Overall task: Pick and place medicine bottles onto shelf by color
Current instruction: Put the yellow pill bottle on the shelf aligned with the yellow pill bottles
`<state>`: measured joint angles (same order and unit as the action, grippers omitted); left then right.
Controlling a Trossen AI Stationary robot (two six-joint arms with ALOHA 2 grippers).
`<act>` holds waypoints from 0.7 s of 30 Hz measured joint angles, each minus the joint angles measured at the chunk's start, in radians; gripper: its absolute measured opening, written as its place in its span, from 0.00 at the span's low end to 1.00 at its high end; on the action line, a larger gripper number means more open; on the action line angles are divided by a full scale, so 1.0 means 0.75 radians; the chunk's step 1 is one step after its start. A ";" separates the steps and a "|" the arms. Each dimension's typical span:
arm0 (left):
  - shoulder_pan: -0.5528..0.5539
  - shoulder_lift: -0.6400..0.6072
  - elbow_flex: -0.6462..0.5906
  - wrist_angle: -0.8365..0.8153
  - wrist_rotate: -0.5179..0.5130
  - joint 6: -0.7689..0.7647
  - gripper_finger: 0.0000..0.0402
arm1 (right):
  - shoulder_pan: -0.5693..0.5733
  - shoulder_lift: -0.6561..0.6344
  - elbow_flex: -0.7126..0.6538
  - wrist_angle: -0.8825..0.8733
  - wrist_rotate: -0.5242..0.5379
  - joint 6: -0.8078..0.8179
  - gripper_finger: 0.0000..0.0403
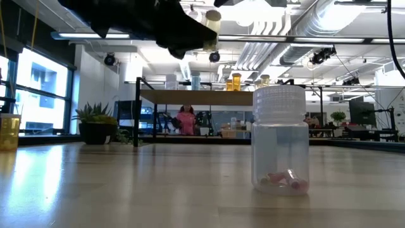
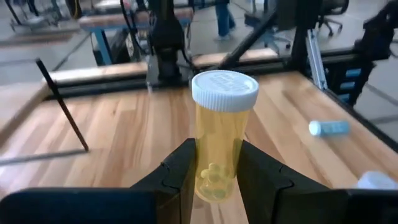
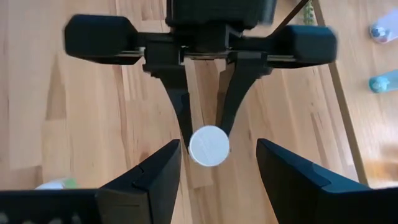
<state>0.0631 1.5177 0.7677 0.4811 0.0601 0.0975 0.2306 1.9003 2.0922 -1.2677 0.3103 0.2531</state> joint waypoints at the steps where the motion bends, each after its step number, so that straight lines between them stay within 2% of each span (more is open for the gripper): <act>1: 0.000 0.000 0.000 0.027 -0.001 -0.006 0.22 | 0.000 0.000 0.000 0.000 0.000 0.008 0.50; 16: -0.009 0.000 0.001 0.198 -0.002 -0.010 0.22 | 0.000 0.000 0.000 0.012 0.000 0.025 0.50; 21: -0.009 0.000 0.001 0.198 -0.003 0.013 0.22 | -0.001 -0.001 0.000 0.048 0.000 0.022 0.43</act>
<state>0.0563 1.5173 0.7685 0.6296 0.0576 0.1072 0.2298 1.8999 2.0922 -1.2316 0.3103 0.2699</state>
